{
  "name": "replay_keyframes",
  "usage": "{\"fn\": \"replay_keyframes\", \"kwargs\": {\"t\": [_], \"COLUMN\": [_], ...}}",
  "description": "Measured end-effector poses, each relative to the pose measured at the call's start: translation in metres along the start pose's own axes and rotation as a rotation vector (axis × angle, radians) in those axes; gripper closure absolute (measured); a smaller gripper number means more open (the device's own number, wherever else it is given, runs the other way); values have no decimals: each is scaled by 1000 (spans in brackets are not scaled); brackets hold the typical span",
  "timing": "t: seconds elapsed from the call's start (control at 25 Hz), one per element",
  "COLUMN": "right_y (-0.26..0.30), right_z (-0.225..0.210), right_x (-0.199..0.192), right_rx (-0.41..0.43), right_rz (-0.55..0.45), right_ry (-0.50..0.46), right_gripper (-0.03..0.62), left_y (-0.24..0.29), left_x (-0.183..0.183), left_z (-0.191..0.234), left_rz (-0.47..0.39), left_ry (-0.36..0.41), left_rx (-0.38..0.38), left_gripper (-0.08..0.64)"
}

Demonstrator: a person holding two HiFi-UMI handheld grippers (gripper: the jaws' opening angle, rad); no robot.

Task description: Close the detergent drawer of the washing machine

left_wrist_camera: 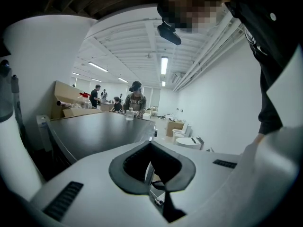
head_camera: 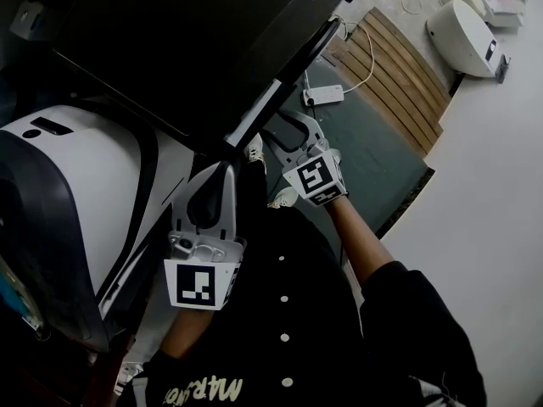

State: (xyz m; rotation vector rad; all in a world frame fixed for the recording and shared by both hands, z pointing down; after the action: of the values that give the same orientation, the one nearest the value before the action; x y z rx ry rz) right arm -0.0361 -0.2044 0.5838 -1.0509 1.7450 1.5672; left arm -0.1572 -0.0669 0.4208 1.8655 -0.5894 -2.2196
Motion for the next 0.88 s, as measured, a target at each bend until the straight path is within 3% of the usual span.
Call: {"fn": "replay_keyframes", "kwargs": {"t": [0.88], "right_y": [26], "right_z": [-4], "right_x": [15], "right_rx": [19], "right_rz": [-54], "right_ry": [32], "right_gripper": [390], "left_y": [0], "left_x": [-2], "left_z": [16], "left_rz": [15], "left_ry": [-21], "left_rx": [45], "left_gripper": [554]}}
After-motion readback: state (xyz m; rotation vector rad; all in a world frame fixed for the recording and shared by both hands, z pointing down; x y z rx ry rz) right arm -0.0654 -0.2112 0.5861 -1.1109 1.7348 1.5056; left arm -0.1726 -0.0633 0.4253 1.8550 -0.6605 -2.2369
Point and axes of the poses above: the fingertips, and each gripper's own axes: y forward along the fingers, z to its left, x out of its top, the point moved 10 cm from there along -y, backward along the fingers, and after that the axes turned 7 degrees about x, right-handed, at the moved point
